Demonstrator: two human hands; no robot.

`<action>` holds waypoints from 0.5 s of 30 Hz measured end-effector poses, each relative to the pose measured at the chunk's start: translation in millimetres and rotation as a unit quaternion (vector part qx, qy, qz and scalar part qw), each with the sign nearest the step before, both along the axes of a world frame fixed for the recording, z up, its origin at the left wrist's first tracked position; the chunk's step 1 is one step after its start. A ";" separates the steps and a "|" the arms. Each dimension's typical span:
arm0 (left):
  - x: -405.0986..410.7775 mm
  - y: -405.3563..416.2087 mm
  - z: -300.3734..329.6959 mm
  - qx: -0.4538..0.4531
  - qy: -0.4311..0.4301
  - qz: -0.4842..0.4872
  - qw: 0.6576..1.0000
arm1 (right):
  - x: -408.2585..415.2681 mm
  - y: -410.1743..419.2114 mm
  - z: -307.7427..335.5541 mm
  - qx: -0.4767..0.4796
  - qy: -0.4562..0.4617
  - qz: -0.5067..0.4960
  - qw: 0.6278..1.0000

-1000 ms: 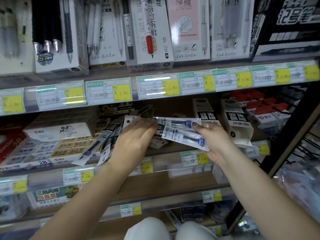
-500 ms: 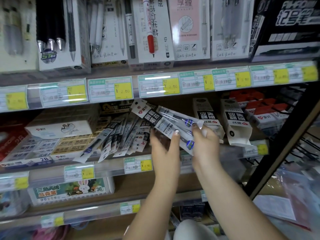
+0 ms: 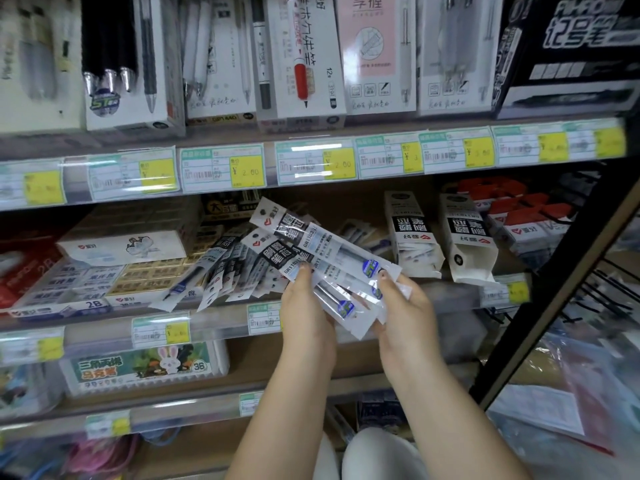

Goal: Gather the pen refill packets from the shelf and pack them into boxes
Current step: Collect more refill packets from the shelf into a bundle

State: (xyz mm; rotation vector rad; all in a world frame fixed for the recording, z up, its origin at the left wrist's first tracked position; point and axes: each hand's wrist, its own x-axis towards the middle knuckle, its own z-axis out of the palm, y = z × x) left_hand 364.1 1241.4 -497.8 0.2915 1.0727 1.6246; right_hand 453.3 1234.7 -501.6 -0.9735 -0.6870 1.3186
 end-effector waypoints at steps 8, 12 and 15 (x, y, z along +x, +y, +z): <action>-3.3 3.1 10.8 0.031 0.022 -0.014 0.999 | -6.0 -7.8 3.7 0.028 -0.020 0.024 0.999; -2.3 3.1 11.2 0.023 0.016 -0.013 1.000 | -6.3 -8.8 6.7 0.018 0.006 0.021 1.000; -2.2 1.1 11.9 0.020 0.010 -0.006 1.000 | -6.2 -10.2 9.9 0.010 0.038 0.024 0.999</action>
